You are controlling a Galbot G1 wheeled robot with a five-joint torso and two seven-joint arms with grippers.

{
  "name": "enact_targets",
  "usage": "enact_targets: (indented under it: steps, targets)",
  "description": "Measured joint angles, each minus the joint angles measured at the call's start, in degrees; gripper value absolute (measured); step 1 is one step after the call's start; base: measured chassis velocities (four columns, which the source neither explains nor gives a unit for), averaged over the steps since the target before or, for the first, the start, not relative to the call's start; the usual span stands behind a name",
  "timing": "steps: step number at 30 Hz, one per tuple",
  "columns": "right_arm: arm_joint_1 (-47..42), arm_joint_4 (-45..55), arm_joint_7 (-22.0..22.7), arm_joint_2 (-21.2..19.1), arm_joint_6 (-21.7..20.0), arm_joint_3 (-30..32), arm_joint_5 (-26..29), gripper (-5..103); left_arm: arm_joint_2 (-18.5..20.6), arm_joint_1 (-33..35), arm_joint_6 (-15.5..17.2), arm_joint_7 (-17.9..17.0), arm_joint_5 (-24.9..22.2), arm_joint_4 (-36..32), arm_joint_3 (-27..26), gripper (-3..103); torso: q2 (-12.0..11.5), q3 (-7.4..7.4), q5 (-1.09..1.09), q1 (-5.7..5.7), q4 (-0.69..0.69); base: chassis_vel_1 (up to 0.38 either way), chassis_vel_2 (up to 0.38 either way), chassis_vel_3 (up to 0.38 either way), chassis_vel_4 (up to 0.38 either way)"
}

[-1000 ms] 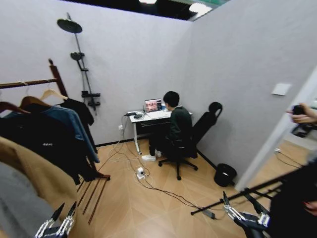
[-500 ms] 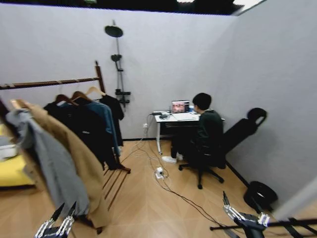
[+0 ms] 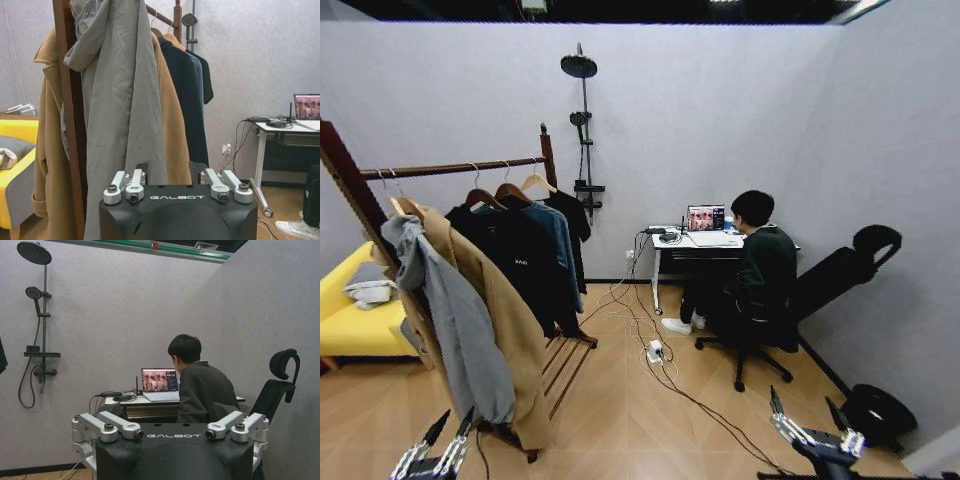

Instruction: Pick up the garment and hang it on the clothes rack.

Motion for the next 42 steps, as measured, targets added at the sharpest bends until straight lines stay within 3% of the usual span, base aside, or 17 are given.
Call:
enact_targets:
  steps: [11, 22, 42]
  targets:
    - [0.00, 0.00, 0.00, 0.00, 0.00, 0.00, 0.00, 100, 0.00, 0.00, 0.00, 0.00, 0.00, 0.00, 0.00, 46, 0.91, 0.47, 0.00, 0.41, 0.00, 0.000, 0.000, 0.000, 0.000]
    - [0.00, 0.00, 0.00, 0.00, 0.00, 0.00, 0.00, 100, 0.00, 0.00, 0.00, 0.01, 0.00, 0.00, 0.00, 46, 5.11, 2.62, 0.00, 2.44, 0.01, 0.000, 0.000, 0.000, 0.000]
    - [-0.01, 0.00, 0.01, 0.00, 0.00, 0.00, 0.00, 100, 0.00, 0.00, 0.00, 0.02, 0.00, 0.00, 0.00, 46, 5.38, 2.77, -0.01, 2.63, -0.04, -0.034, -0.034, -0.033, -0.039]
